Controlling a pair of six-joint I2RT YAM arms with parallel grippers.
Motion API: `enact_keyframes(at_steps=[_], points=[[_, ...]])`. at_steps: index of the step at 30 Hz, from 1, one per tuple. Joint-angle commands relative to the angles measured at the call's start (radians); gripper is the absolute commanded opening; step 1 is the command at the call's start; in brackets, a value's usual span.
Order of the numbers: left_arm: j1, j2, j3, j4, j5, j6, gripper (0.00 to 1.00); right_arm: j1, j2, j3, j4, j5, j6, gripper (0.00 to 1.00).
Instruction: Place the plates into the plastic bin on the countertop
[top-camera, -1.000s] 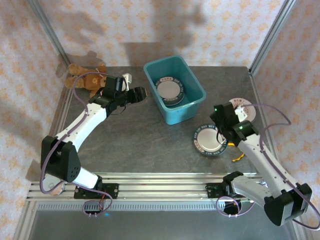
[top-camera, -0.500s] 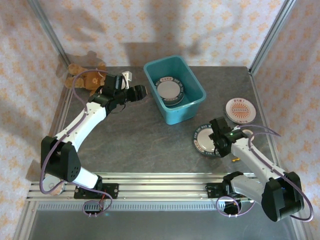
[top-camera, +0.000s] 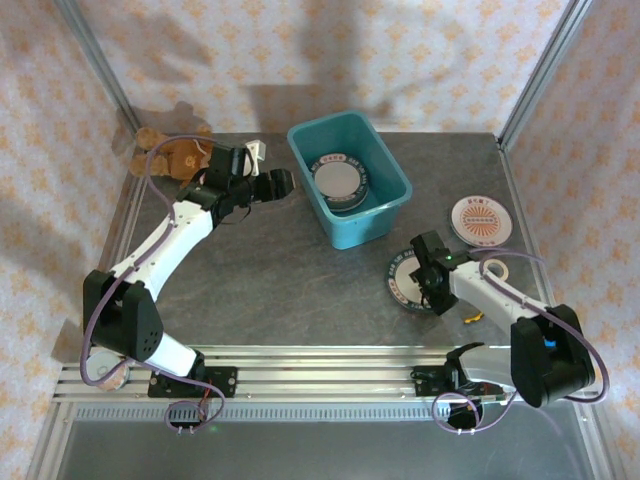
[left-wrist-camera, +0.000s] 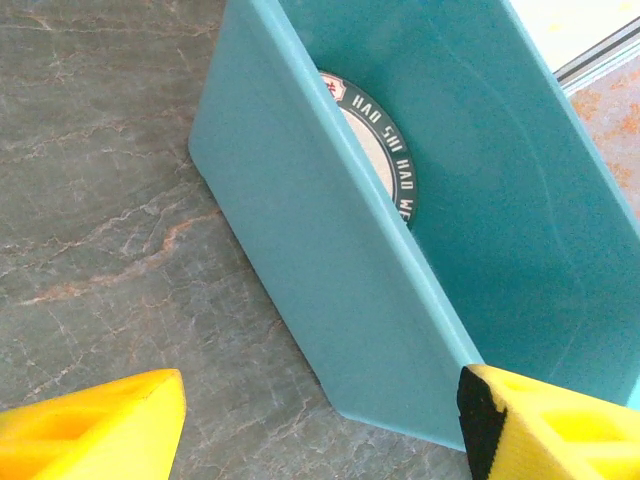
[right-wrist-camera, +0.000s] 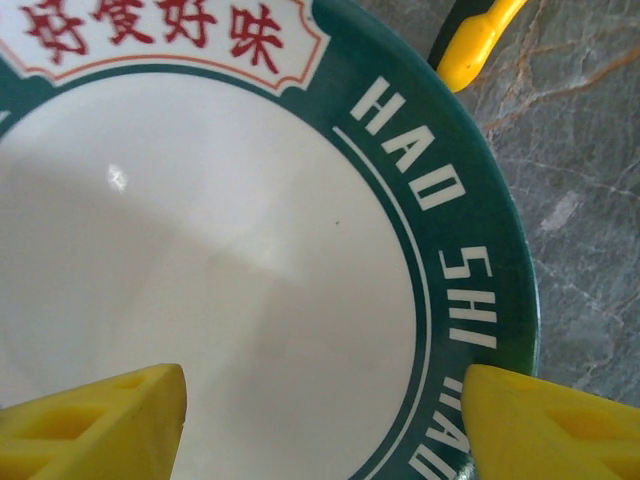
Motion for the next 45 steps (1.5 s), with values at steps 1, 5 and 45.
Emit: enact_keyframes(at_steps=[1,5,45], points=[[0.006,0.027,0.029,-0.014,0.002,0.025,0.73,-0.007,-0.038,0.035,-0.060,0.026,-0.005,0.73],[0.006,0.052,0.040,-0.002,0.017,0.012,0.73,-0.007,-0.044,0.041,-0.101,0.033,-0.008,0.74],[0.022,0.088,0.098,-0.040,-0.009,0.001,0.73,-0.053,0.092,-0.032,0.069,0.023,-0.076,0.72]])
